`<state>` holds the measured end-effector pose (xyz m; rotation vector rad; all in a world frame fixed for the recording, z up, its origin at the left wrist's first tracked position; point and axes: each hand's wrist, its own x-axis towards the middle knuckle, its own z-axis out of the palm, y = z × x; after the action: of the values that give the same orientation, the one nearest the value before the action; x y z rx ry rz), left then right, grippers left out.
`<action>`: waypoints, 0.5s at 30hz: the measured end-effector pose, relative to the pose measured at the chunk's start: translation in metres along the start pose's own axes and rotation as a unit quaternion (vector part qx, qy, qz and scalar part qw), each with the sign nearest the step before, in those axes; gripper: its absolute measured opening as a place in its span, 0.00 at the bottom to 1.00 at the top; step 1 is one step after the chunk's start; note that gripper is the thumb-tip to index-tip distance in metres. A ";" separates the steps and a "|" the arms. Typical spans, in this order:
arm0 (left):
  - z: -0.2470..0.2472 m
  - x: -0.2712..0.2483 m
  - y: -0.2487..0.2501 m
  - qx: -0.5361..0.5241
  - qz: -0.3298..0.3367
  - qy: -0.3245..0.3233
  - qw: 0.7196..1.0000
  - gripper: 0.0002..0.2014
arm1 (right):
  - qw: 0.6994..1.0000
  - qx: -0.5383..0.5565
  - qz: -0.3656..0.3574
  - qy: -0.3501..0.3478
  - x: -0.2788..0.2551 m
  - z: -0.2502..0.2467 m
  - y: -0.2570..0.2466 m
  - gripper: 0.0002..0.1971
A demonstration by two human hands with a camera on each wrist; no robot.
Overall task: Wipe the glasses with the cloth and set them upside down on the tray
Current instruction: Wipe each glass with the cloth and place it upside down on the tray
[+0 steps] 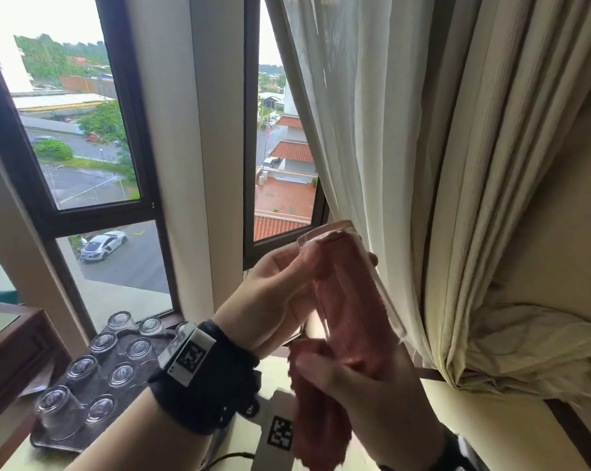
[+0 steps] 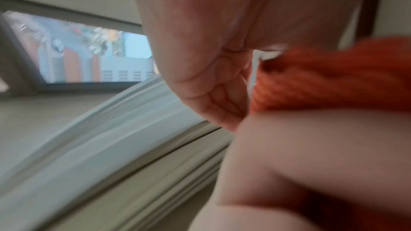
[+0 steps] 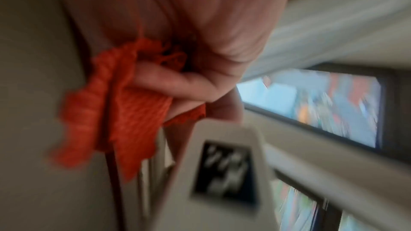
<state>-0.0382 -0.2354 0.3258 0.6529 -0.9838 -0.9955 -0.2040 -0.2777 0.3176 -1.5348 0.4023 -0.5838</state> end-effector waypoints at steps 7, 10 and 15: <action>0.014 0.006 0.008 0.252 -0.032 0.173 0.952 0.17 | 0.845 -0.466 -0.231 0.126 0.027 -0.005 0.026 0.18; 0.005 -0.001 0.004 0.135 -0.048 0.110 0.984 0.19 | 0.975 -0.190 -0.104 0.045 0.016 -0.001 0.014 0.23; -0.009 -0.006 -0.010 -0.006 -0.040 0.043 0.998 0.36 | 0.943 0.313 -0.005 -0.115 0.012 0.001 0.003 0.34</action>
<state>-0.0352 -0.2346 0.3112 0.7244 -0.8810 -1.0341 -0.1939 -0.2839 0.3161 -0.9739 0.0157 -0.4711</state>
